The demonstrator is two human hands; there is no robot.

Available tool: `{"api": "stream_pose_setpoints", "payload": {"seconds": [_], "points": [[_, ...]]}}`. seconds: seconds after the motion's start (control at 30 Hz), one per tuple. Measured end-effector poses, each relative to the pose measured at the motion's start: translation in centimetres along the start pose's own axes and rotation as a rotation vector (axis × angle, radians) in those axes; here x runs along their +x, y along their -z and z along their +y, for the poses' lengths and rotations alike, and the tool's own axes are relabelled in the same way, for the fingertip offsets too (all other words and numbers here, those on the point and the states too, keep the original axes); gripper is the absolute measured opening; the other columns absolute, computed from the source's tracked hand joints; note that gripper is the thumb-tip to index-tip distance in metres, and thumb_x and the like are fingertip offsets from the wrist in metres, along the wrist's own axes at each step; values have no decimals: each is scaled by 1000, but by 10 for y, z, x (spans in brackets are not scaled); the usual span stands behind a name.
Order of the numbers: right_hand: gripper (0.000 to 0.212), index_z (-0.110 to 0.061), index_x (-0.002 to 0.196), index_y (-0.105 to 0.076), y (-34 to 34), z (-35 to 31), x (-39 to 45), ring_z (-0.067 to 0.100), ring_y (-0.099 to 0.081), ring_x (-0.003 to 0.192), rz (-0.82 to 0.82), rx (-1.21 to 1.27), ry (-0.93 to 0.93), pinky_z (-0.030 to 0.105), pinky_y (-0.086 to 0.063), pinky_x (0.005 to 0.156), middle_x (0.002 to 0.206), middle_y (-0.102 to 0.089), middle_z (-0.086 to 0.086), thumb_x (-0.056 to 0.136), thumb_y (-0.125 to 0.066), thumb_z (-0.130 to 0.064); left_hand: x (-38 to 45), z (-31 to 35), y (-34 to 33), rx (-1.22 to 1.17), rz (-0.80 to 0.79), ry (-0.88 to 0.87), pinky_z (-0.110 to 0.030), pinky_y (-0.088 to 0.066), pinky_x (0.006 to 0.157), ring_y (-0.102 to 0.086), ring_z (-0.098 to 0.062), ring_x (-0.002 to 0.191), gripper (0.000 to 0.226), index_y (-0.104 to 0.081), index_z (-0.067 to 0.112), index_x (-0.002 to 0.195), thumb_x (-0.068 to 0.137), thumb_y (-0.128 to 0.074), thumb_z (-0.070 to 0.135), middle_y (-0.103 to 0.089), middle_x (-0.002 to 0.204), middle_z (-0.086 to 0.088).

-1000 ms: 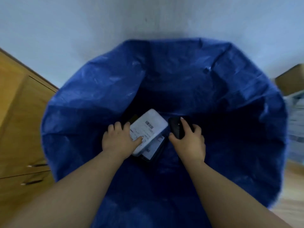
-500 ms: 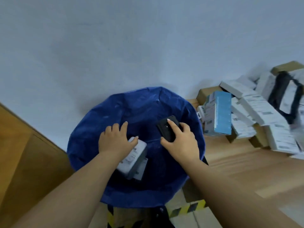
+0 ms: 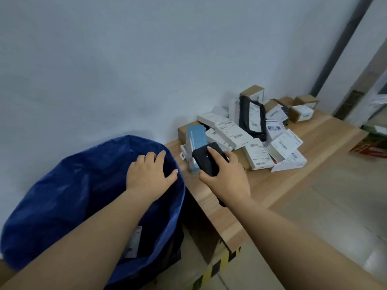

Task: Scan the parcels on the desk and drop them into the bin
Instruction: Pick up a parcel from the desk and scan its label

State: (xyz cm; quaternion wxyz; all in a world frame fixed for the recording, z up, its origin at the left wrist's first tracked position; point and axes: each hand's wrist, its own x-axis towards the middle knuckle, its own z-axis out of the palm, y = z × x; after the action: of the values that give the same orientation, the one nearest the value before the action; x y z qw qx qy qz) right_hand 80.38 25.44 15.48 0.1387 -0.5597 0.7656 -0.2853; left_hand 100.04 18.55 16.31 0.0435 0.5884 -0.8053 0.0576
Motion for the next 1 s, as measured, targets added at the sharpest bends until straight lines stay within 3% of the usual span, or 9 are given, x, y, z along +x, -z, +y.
{"api": "stream_pose_setpoints", "payload": {"seconds": [0.17, 0.5, 1.0], "points": [[73, -48, 150, -33, 65, 75, 16, 24, -46, 128, 71, 3, -27, 45, -47, 101, 148, -35, -1, 84, -61, -58, 22, 93, 14, -52, 63, -47, -37, -42, 87, -50, -27, 115, 65, -44, 19, 141, 92, -41, 62, -53, 132, -6], [73, -49, 149, -34, 199, 251, 69, 23, -44, 128, 91, -76, -14, 43, -47, 101, 148, -36, -4, 83, -63, -57, 68, 321, -4, -141, 63, -46, -39, -41, 94, -46, -26, 124, 70, -36, 23, 148, 92, -38, 65, -50, 138, -6], [73, -52, 148, -32, 287, 422, 212, 22, -46, 126, 164, -50, -146, 43, -52, 94, 146, -36, -7, 81, -61, -58, 232, 499, -20, -89, 99, -153, -36, -41, 93, -49, -24, 119, 70, -38, 23, 147, 92, -38, 66, -51, 135, -3]]}}
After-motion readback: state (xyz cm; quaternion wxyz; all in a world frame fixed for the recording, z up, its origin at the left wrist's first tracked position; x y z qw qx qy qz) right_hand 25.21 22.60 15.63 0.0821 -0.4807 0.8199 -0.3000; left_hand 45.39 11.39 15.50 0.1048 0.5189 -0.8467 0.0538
